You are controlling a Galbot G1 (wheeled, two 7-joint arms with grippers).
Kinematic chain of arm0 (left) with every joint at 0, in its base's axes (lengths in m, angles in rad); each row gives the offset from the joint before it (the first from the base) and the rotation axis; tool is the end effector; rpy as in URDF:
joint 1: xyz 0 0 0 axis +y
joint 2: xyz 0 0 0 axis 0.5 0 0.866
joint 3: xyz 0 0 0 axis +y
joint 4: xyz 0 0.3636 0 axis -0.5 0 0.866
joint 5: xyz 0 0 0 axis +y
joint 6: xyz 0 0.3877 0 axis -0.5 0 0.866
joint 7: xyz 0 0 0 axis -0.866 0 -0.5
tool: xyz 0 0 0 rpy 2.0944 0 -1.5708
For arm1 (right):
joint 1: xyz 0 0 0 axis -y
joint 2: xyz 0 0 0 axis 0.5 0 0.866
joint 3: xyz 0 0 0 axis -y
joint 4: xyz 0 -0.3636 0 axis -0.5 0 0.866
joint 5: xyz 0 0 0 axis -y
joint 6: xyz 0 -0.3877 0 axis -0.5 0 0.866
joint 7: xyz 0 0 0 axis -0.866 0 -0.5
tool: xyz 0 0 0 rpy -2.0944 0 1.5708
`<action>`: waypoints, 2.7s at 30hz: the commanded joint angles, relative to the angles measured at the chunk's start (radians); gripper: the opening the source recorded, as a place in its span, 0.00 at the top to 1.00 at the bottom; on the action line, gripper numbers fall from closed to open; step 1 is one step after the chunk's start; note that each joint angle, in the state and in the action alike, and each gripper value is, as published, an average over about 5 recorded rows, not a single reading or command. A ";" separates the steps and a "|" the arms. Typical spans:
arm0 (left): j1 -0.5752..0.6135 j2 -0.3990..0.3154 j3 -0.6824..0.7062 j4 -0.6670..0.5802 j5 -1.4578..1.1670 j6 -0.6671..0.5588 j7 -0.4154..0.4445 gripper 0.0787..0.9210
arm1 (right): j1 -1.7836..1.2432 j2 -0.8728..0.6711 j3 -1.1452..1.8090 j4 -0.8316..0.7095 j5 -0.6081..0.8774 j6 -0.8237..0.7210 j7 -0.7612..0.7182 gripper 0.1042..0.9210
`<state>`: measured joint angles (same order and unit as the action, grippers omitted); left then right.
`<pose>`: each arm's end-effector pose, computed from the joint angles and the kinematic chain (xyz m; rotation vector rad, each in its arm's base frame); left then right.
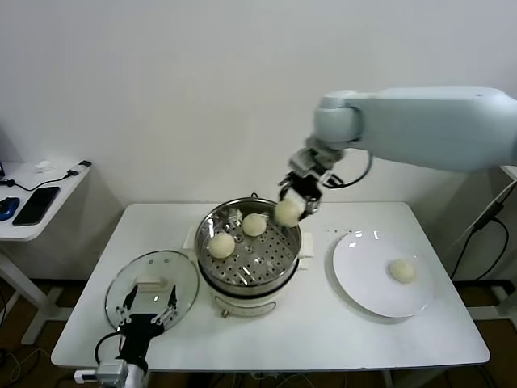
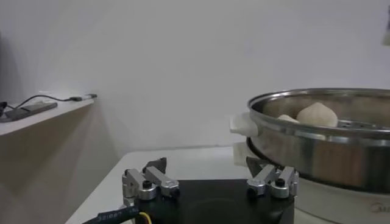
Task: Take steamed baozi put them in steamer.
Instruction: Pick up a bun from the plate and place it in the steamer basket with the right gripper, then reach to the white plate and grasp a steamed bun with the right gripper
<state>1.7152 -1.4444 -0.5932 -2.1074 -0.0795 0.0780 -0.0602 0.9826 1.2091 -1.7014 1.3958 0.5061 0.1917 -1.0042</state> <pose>0.1611 0.0438 -0.3324 0.0785 -2.9356 -0.1043 0.5605 0.1308 0.0179 1.9269 -0.8196 1.9857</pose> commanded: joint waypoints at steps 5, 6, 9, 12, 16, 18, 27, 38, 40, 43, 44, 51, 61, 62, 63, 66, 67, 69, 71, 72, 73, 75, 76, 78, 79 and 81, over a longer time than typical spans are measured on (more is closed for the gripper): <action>0.002 -0.001 -0.001 0.004 0.001 -0.002 -0.001 0.12 | -0.171 0.229 0.037 -0.040 -0.162 0.240 -0.025 0.33; 0.003 -0.001 -0.002 0.005 0.001 -0.003 -0.001 0.12 | -0.186 0.233 0.034 -0.044 -0.168 0.239 -0.021 0.33; 0.003 -0.002 -0.002 0.009 0.000 -0.004 -0.002 0.12 | -0.229 0.238 0.033 -0.062 -0.195 0.229 -0.007 0.33; 0.003 -0.002 -0.003 0.013 0.000 -0.006 -0.003 0.12 | -0.267 0.242 0.033 -0.093 -0.210 0.217 0.006 0.33; 0.001 -0.002 -0.001 0.017 0.001 -0.007 -0.003 0.12 | -0.300 0.251 0.037 -0.138 -0.224 0.216 0.016 0.33; 0.000 -0.002 0.001 0.018 0.001 -0.007 -0.003 0.12 | -0.315 0.255 0.046 -0.162 -0.224 0.215 0.024 0.33; -0.001 -0.002 0.000 0.022 -0.002 -0.011 -0.005 0.12 | -0.335 0.269 0.065 -0.220 -0.196 0.253 0.013 0.26; 0.004 -0.007 0.002 0.015 -0.004 -0.012 -0.004 0.12 | -0.151 0.163 0.057 -0.180 -0.054 0.314 -0.076 0.12; 0.006 -0.008 0.003 0.012 -0.003 -0.012 -0.004 0.12 | -0.085 0.114 0.026 -0.177 0.005 0.306 -0.103 0.12; 0.007 -0.011 0.005 0.008 0.002 -0.012 -0.002 0.12 | 0.013 0.012 -0.051 -0.181 0.078 0.244 -0.107 0.12; 0.007 -0.012 0.006 0.007 0.004 -0.011 -0.002 0.12 | 0.044 -0.030 -0.079 -0.180 0.098 0.202 -0.104 0.12; 0.004 -0.018 0.008 -0.006 0.007 -0.007 0.002 0.12 | 0.113 -0.356 -0.221 -0.134 0.127 -0.184 -0.042 0.12; 0.007 -0.021 0.001 -0.004 0.007 -0.004 0.006 0.12 | -0.238 -0.618 -0.095 -0.205 -0.107 -0.292 -0.017 0.12; 0.009 -0.022 0.000 -0.006 0.008 -0.003 0.007 0.12 | -0.282 -0.623 -0.061 -0.218 -0.130 -0.291 -0.015 0.12; 0.012 -0.022 -0.001 -0.007 0.009 -0.002 0.007 0.12 | -0.331 -0.625 -0.022 -0.234 -0.154 -0.290 -0.011 0.12; 0.021 -0.025 -0.003 -0.015 0.016 0.001 0.011 0.12 | -0.455 -0.617 0.090 -0.285 -0.219 -0.288 0.000 0.12; 0.024 -0.027 -0.004 -0.018 0.020 0.002 0.013 0.12 | -0.492 -0.611 0.124 -0.305 -0.235 -0.287 0.005 0.12; 0.031 -0.032 -0.004 -0.025 0.026 0.003 0.017 0.12 | -0.553 -0.596 0.183 -0.346 -0.265 -0.287 0.017 0.12; 0.039 -0.037 -0.004 -0.030 0.032 0.003 0.020 0.12 | -0.603 -0.580 0.227 -0.385 -0.281 -0.285 0.026 0.12; 0.043 -0.038 -0.004 -0.032 0.035 0.002 0.020 0.12 | -0.624 -0.573 0.245 -0.402 -0.288 -0.283 0.028 0.12; 0.047 -0.039 -0.004 -0.033 0.037 0.001 0.020 0.12 | -0.641 -0.567 0.259 -0.415 -0.291 -0.282 0.028 0.12; 0.054 -0.041 -0.004 -0.034 0.039 -0.001 0.020 0.12 | -0.677 -0.552 0.286 -0.442 -0.298 -0.279 0.028 0.12; 0.056 -0.042 -0.005 -0.033 0.040 -0.002 0.019 0.12 | -0.692 -0.544 0.297 -0.454 -0.303 -0.277 0.028 0.12; 0.060 -0.043 -0.006 -0.032 0.042 -0.004 0.019 0.12 | -0.719 -0.528 0.316 -0.477 -0.312 -0.273 0.030 0.12; 0.061 -0.043 -0.006 -0.031 0.043 -0.004 0.018 0.12 | -0.728 -0.522 0.322 -0.485 -0.315 -0.272 0.030 0.12; 0.063 -0.043 -0.007 -0.031 0.044 -0.005 0.018 0.12 | -0.746 -0.509 0.334 -0.496 -0.320 -0.270 0.031 0.12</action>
<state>1.7722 -1.4874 -0.5992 -2.1358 -0.0358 0.0732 -0.0423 0.4164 0.6998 -1.4956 0.9971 0.2551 -0.0566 -0.9849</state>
